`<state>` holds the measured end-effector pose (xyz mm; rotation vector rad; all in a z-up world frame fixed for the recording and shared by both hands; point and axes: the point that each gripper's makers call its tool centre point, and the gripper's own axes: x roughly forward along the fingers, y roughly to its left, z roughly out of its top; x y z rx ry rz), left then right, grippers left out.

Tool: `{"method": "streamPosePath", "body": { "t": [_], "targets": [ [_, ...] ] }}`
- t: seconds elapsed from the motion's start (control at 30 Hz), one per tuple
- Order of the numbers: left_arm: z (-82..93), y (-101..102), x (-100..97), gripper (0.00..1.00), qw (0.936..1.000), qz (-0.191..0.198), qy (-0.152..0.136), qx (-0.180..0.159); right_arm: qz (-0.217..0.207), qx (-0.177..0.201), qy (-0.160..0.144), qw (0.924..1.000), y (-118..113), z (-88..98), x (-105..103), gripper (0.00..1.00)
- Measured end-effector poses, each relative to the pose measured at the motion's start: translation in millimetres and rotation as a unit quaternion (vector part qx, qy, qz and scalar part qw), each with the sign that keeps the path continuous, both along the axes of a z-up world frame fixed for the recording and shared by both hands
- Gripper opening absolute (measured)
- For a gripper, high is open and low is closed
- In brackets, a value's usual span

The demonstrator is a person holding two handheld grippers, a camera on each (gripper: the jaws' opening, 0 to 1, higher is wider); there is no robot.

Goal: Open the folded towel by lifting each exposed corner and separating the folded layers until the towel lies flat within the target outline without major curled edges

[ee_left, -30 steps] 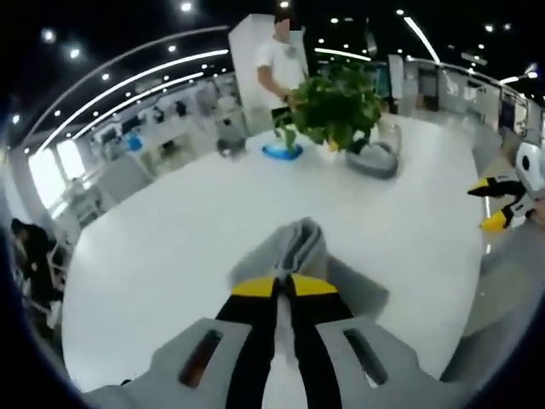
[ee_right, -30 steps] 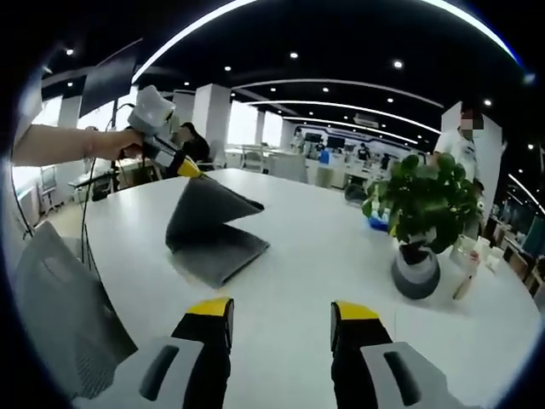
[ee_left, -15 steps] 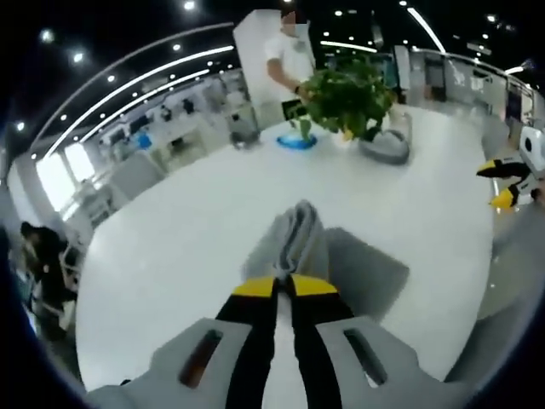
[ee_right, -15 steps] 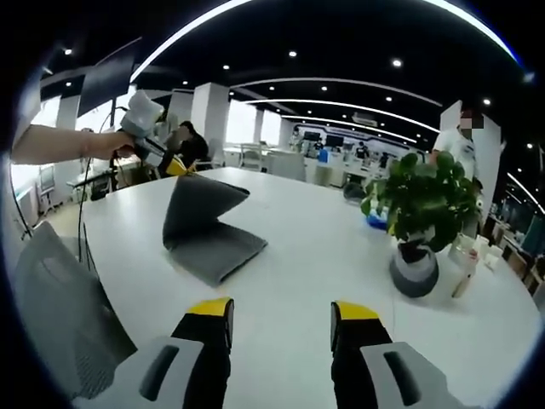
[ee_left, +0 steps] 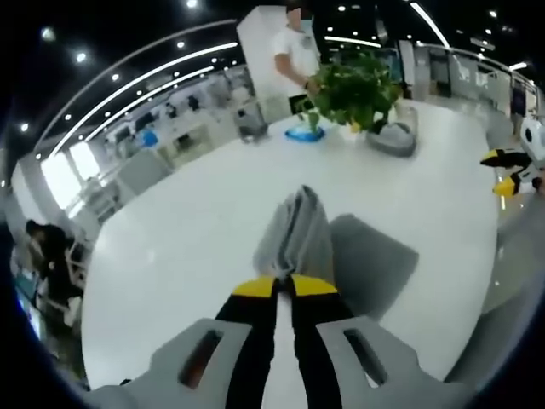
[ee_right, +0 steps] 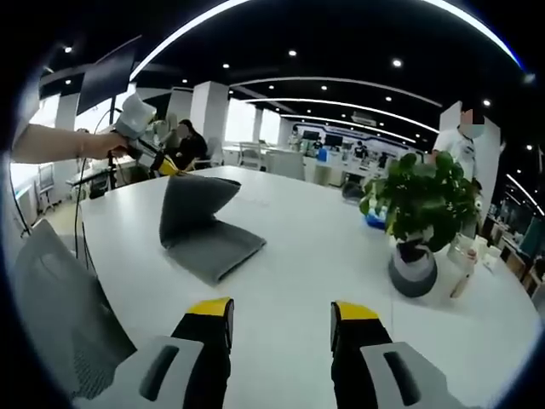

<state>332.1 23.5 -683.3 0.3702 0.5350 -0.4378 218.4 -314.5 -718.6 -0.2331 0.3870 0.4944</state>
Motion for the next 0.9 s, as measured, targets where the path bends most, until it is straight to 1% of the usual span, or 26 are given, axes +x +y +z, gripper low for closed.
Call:
{"method": "streamPosePath", "body": {
  "t": [0.6,0.9],
  "targets": [
    [-4.2,25.3,-11.9,0.05,0.9996,0.027,0.008,0.006,0.006,-0.012,0.006,0.9999,1.7,-4.0,-0.2,0.43],
    [-8.5,35.8,-13.2,0.05,0.9992,0.035,0.012,0.010,0.005,-0.017,0.007,0.9998,1.4,-5.2,-0.4,0.43]
  ]
}}
